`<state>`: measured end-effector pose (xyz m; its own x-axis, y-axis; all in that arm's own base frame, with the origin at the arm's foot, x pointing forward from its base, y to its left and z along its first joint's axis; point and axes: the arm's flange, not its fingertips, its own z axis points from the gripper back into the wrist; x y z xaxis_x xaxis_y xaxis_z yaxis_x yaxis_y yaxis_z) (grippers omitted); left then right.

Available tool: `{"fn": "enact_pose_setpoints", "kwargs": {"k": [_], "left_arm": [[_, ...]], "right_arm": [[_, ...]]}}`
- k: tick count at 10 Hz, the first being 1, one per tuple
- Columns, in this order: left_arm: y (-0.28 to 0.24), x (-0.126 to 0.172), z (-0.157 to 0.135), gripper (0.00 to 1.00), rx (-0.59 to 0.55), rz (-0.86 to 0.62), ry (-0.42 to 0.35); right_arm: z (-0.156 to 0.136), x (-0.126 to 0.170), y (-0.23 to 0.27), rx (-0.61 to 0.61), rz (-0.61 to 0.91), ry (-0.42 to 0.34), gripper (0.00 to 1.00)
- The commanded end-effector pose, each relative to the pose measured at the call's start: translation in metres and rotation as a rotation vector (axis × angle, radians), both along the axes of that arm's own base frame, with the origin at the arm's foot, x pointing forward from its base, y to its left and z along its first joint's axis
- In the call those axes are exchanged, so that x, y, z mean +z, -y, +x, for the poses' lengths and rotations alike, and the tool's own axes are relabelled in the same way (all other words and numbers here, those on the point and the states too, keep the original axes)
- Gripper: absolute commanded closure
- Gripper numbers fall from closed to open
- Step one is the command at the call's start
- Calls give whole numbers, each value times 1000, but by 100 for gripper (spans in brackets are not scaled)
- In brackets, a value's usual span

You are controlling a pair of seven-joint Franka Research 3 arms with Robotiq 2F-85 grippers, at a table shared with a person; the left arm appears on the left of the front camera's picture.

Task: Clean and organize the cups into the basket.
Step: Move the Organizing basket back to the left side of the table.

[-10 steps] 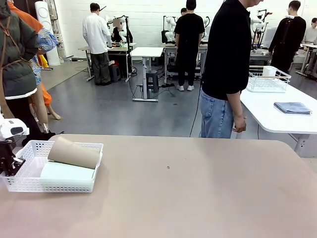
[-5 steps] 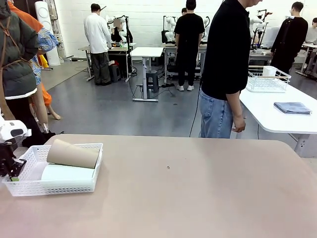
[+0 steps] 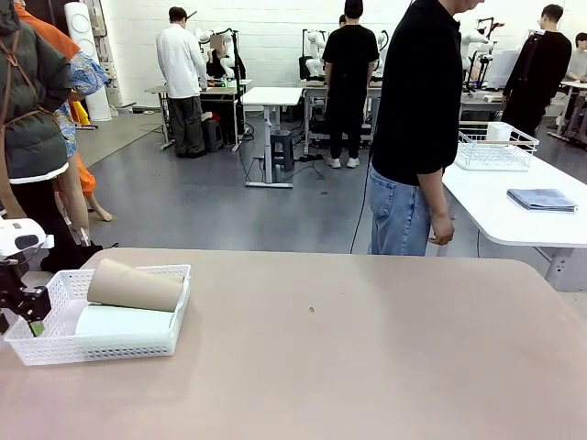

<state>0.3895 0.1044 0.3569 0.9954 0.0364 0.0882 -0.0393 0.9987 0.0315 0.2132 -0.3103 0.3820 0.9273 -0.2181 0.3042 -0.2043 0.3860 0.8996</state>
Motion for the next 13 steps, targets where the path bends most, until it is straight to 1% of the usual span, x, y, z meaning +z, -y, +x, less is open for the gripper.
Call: {"fn": "enact_pose_setpoints", "kwargs": {"k": [1,5,7,8,10,11,12,13], "left_arm": [[-5,3,-1,0,-29,-34,15],[-7,6,-2,0,-30,-39,15],[-7,13,-8,0,-34,-52,38],[-4,25,-19,0,-48,-54,53],[0,63,-66,0,-68,-20,116],[1,78,-92,0,-78,-4,144],[2,87,-114,0,-85,2,198],[4,90,-133,0,-100,0,218]], "right_arm": [[1,0,-1,4,-1,0,0],[1,0,-1,4,-1,0,0],[1,0,-1,4,-1,0,0],[1,0,-1,4,-1,0,0],[1,0,-1,4,-1,0,0],[1,0,-1,4,-1,0,0],[1,0,-1,4,-1,0,0],[1,0,-1,4,-1,0,0]]}}
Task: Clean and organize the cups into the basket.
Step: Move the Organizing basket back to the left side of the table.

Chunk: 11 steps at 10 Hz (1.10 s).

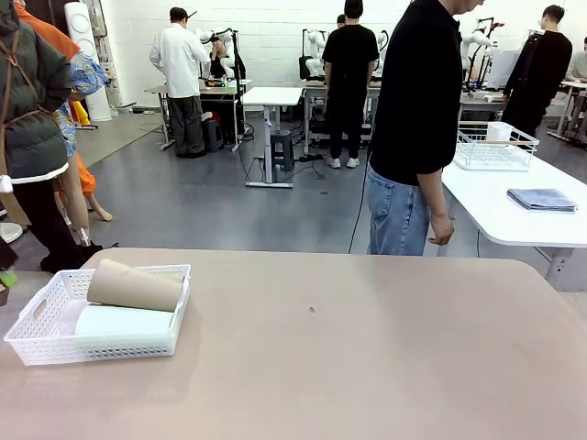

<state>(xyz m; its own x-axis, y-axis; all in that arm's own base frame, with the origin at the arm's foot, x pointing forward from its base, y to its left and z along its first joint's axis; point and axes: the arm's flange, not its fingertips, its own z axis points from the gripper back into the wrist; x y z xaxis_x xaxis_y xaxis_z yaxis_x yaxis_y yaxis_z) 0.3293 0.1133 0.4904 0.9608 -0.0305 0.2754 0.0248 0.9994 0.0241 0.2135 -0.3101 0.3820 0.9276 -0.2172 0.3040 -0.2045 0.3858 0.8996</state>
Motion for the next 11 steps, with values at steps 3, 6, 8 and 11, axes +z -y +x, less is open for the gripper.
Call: {"fn": "enact_pose_setpoints", "kwargs": {"k": [3,6,8,11], "left_arm": [[16,-44,-101,0,-50,19,44],[-4,36,-39,0,-34,4,38],[-4,36,-39,0,-34,4,38],[-23,53,-37,0,-22,-186,18]], "right_arm": [[1,0,-1,3,-1,1,0],[1,0,-1,3,-1,1,0],[1,0,-1,3,-1,1,0],[1,0,-1,3,-1,1,0]]}}
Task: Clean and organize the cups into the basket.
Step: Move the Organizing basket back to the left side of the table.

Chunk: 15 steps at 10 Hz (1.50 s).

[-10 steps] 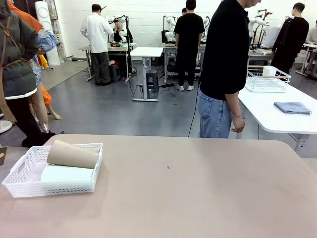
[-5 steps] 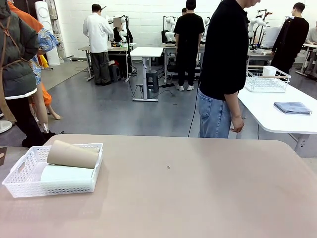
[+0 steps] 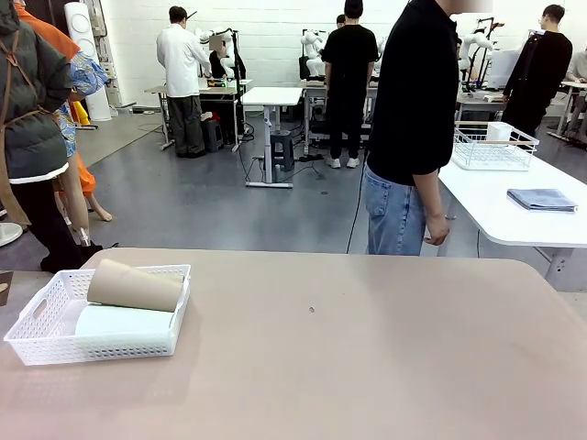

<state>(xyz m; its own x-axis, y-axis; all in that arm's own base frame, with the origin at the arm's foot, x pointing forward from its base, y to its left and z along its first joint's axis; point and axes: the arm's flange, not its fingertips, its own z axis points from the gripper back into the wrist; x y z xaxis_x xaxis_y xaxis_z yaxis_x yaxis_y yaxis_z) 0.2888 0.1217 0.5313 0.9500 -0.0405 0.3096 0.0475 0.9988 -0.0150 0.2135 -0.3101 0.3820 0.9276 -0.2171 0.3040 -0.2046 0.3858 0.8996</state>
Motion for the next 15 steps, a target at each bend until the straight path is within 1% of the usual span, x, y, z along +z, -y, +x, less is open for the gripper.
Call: {"fn": "enact_pose_setpoints", "kwargs": {"k": [1,2,3,4,6,7,8,9,11,13,15], "left_arm": [[-41,28,1,0,28,-322,-17],[-64,40,-1,0,37,-464,-31],[-85,50,-1,0,24,-610,-61],[-103,57,0,0,-28,-740,-116],[-134,60,9,0,-124,-971,-225],[-147,58,13,0,-166,-1070,-264],[-158,56,16,0,-190,-1138,-283],[-169,54,17,0,-206,-1188,-279],[-189,57,14,0,-251,-1241,-241],[-207,60,10,0,-281,-1261,-204],[-216,62,5,0,-294,-1271,-190]], "right_arm": [[1,0,-1,2,-1,1,0],[1,0,-1,2,-1,1,0],[1,0,-1,2,-1,1,0],[1,0,-1,2,-1,1,0],[1,0,-1,2,-1,1,0],[1,0,-1,2,-1,1,0],[1,0,-1,2,-1,1,0],[1,0,-1,2,-1,1,0],[1,0,-1,2,-1,1,0],[1,0,-1,2,-1,1,0],[1,0,-1,2,-1,1,0]]}}
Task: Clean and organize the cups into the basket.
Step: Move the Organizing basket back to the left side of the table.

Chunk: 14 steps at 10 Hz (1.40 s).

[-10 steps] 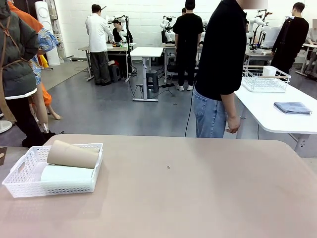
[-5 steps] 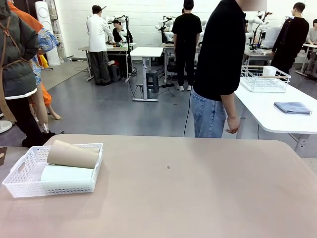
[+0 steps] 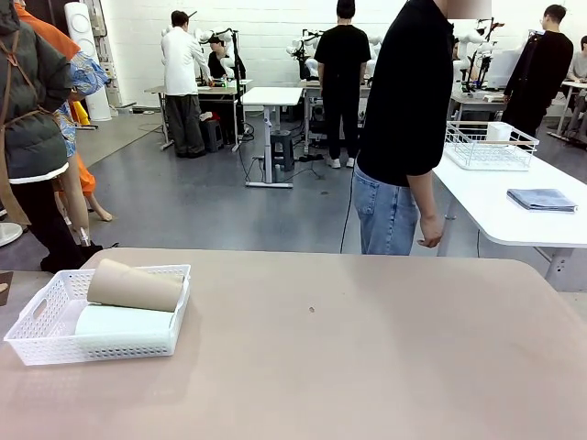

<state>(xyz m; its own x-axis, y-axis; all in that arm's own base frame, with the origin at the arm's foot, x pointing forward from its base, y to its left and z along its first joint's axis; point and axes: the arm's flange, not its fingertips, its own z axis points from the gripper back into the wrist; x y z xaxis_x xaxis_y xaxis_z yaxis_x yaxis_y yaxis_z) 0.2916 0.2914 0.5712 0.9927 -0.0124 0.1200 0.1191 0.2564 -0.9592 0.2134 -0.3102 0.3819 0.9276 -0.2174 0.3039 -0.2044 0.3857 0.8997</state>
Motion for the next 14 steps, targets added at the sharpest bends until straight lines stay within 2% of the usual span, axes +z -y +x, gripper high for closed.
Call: {"fn": "enact_pose_setpoints", "kwargs": {"k": [1,3,5,7,9,12,14], "left_arm": [[-48,24,1,0,-23,-15,34],[-49,27,-3,0,5,1,48],[-48,33,-14,0,107,54,57],[-49,39,-26,0,159,99,76],[-53,40,-29,0,176,101,71],[-65,34,-25,0,275,110,19],[-85,14,-17,0,316,64,-55]], "right_arm": [[1,1,-1,3,-2,1,0],[1,1,-1,3,-2,1,0],[1,1,-1,3,-2,1,0],[1,1,-1,3,-2,1,0],[1,1,-1,3,-2,1,0],[1,1,-1,3,-2,1,0],[1,1,-1,3,-2,1,0]]}}
